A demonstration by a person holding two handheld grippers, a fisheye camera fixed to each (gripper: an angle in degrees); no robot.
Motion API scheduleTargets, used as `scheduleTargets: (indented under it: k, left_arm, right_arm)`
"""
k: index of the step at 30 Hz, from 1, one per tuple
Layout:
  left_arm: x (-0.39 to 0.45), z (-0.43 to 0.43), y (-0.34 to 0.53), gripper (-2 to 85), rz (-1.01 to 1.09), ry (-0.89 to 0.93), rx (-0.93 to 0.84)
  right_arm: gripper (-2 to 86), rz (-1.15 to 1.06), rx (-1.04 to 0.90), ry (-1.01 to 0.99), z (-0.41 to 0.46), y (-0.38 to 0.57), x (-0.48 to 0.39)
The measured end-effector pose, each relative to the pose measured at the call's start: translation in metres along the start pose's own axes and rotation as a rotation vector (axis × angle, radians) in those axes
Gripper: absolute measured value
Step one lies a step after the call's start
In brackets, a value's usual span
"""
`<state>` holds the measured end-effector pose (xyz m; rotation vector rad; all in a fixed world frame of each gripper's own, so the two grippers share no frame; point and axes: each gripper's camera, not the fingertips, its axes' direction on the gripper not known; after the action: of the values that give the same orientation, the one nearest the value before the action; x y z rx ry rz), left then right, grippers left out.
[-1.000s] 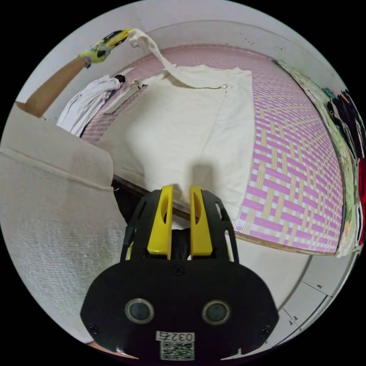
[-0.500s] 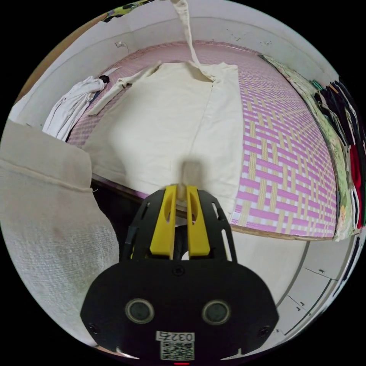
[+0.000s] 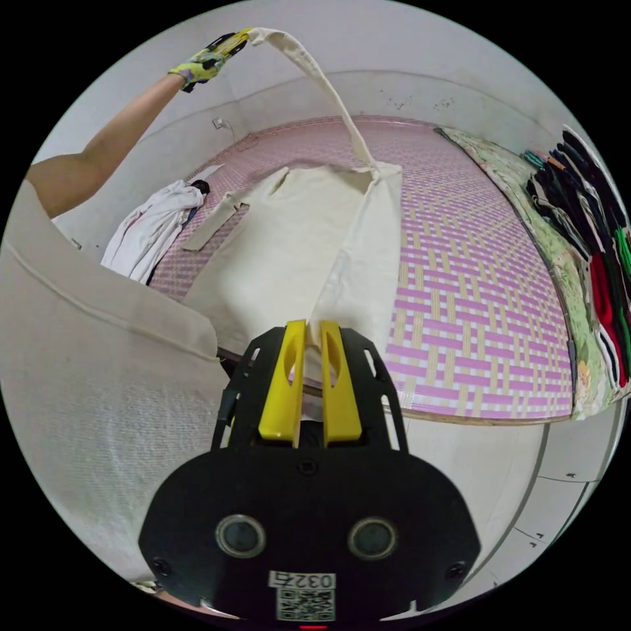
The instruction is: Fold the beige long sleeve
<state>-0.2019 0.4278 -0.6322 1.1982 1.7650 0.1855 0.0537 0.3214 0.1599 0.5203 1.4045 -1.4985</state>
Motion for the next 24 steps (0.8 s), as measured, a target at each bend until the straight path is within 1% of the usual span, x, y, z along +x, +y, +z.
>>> scheduleTargets:
  k: [4,6,9,14,16,19,21,22,23,24]
  left_arm:
    - [-0.016,-0.055,0.012,-1.0,-0.036,-0.136,0.039]
    - [-0.031,-0.091,0.025,-1.0,-0.089,-0.194,0.095]
    - [-0.043,-0.12,0.037,-1.1,-0.121,-0.239,0.129]
    - [-0.05,-0.141,0.043,-1.1,-0.128,-0.28,0.142]
    - [-0.05,-0.142,0.042,-1.2,-0.112,-0.3,0.133]
    - [-0.058,-0.138,0.044,-1.2,-0.113,-0.353,0.069]
    - [-0.064,-0.131,0.051,-1.2,-0.114,-0.388,0.017]
    - [-0.065,-0.129,0.053,-1.2,-0.11,-0.393,0.004]
    - [-0.065,-0.124,0.058,-1.2,-0.097,-0.401,-0.02]
    - [-0.064,-0.12,0.062,-1.2,-0.081,-0.412,-0.041]
  right_arm:
    - [4.6,-0.009,-0.057,-0.016,0.029,0.003,0.001]
    - [4.6,-0.016,-0.094,-0.024,0.047,0.005,0.003]
    - [4.6,-0.032,-0.12,-0.016,0.06,0.006,0.004]
    - [4.6,-0.039,-0.115,-0.024,0.065,0.004,0.014]
    - [4.6,-0.039,-0.112,-0.029,0.067,0.002,0.019]
    - [4.8,-0.027,-0.146,-0.071,0.088,0.001,0.03]
    - [4.7,0.012,-0.258,-0.155,0.12,0.002,0.043]
    - [4.5,0.016,-0.284,-0.186,0.126,0.002,0.046]
    - [3.0,0.017,-0.295,-0.224,0.129,0.002,0.05]
    - [0.4,0.022,-0.274,-0.22,0.124,0.003,0.053]
